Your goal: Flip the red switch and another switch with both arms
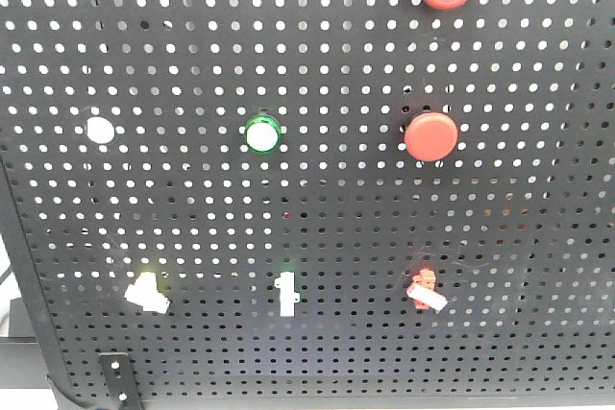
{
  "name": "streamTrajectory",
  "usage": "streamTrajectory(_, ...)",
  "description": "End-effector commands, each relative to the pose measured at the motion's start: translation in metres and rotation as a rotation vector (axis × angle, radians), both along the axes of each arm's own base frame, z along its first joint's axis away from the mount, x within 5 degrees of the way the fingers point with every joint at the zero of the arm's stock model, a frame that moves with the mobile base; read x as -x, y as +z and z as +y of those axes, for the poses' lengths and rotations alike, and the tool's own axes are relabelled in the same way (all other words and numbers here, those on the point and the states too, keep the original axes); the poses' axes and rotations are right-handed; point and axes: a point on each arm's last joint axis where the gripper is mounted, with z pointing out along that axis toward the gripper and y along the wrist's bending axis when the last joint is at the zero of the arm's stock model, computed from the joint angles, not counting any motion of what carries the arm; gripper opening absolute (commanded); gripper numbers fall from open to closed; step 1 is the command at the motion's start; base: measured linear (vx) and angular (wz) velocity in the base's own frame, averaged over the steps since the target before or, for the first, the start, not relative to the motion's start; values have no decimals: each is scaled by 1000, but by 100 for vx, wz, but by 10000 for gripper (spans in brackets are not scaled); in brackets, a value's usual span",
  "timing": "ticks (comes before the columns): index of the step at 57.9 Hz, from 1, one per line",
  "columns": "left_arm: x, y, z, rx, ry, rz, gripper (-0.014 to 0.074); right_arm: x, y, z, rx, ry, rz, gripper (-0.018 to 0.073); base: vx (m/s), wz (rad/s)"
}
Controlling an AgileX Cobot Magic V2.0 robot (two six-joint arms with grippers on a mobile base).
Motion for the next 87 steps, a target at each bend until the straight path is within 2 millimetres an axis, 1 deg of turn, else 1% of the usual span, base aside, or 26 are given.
streamTrajectory(1,0,1,0,20,-2,-63,2,-1,8,1,21,12,-112,-6,0,0)
streamTrajectory(6,0,1,0,20,-2,-67,2,-1,11,2,-28,11,-137,-6,0,0)
streamTrajectory(15,0,2,0,20,-2,-74,2,-2,14,2,-57,16,-180,-6,0,0)
streamTrajectory(27,0,6,0,20,-4,-117,2,-2,21,3,-289,9,-256,-6,0,0)
streamTrajectory(37,1,14,-1,25,-8,-210,2,-2,22,4,-294,11,-265,-6,0,0)
streamTrajectory(42,2,23,-1,27,-10,-281,2,-2,24,4,-294,15,-291,-6,0,0)
streamTrajectory(50,7,37,-1,37,-17,-447,2,0,38,4,-292,40,-433,-6,0,0)
streamTrajectory(55,11,52,-1,40,-19,-516,2,4,52,4,-292,57,-532,-6,0,0)
streamTrajectory(57,13,61,-1,40,-18,-531,2,5,59,4,-295,60,-556,-6,0,0)
streamTrajectory(64,22,100,0,39,-16,-560,2,15,96,4,-300,68,-621,-6,0,0)
streamTrajectory(67,25,122,0,37,-14,-573,2,18,112,4,-300,66,-616,-6,0,0)
streamTrajectory(71,26,144,0,36,-12,-562,2,18,130,4,-301,58,-570,-6,0,0)
streamTrajectory(77,20,174,0,27,-9,-527,2,13,156,3,-263,42,-495,-6,0,0)
streamTrajectory(81,10,183,0,27,-8,-484,2,3,165,3,-178,26,-427,-6,0,0)
streamTrajectory(87,-8,183,-1,25,-8,-437,2,-12,170,1,-67,10,-356,-6,0,0)
